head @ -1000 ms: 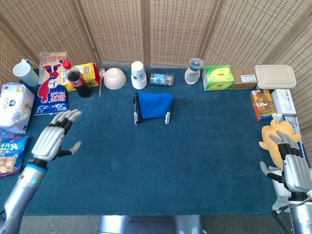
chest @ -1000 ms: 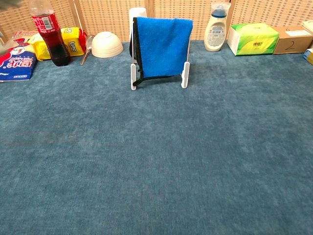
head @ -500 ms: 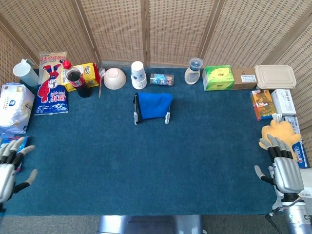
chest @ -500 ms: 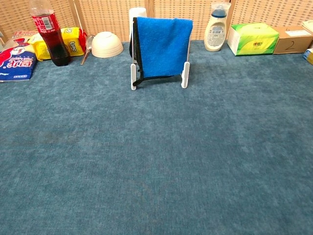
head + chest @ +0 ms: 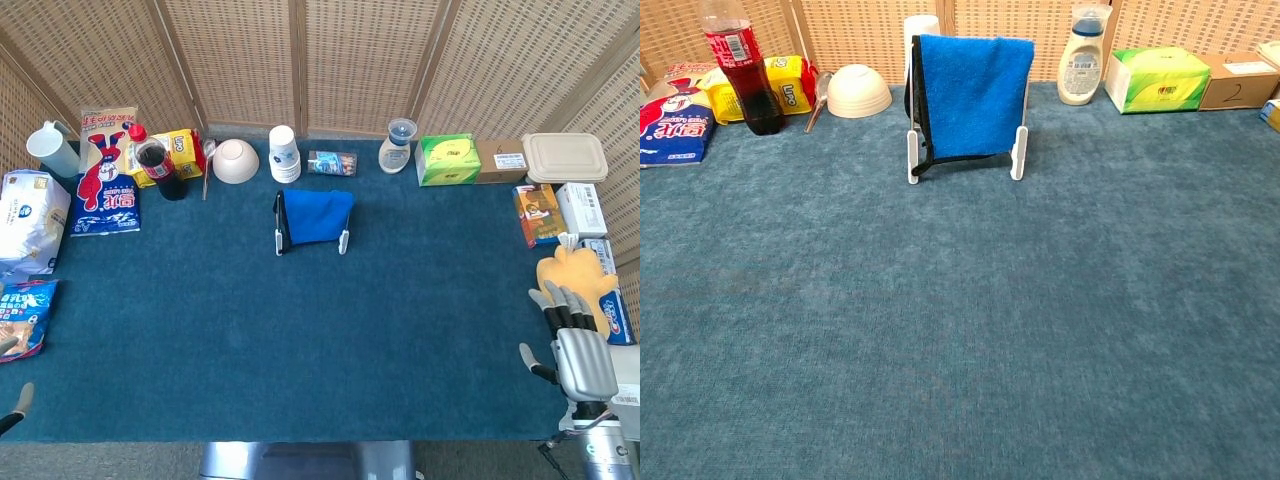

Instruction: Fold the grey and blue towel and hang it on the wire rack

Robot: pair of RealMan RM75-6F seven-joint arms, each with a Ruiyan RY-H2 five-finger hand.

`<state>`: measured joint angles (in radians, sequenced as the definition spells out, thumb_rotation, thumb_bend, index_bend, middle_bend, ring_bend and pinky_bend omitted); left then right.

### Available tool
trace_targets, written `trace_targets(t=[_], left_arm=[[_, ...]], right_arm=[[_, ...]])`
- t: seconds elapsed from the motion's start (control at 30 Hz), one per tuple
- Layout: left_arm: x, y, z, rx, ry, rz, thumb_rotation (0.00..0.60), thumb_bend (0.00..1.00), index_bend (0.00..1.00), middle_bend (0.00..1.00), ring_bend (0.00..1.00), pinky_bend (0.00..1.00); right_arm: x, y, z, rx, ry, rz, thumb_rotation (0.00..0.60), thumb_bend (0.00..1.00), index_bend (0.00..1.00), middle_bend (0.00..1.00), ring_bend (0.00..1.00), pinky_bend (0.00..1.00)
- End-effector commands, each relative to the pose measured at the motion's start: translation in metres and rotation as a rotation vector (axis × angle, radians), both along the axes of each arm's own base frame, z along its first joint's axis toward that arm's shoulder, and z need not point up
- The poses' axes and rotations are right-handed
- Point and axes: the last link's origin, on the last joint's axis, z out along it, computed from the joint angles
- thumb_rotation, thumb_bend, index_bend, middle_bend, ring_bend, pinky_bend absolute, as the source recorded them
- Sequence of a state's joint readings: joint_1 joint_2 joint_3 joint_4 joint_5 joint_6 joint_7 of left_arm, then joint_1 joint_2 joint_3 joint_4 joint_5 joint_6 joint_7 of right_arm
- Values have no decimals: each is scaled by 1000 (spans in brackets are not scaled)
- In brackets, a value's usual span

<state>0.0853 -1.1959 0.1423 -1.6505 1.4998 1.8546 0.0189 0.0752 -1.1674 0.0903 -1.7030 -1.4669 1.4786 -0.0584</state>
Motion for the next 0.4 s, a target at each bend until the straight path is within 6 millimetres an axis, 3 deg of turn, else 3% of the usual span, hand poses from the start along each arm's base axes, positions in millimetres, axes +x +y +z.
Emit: trace_targets(t=[0.03,0.4], left_arm=[[3,2,2,10,-1,-9,600,93,213,67,0,0],[9,8,6,22,-24,-20,600,92,213,73,0,0]], right_arm=[[-1,1,2,-8,-1,0,600,317,145,63,0,0],[-7,6,4,-22,-19,-8,600,317,146,63,0,0]])
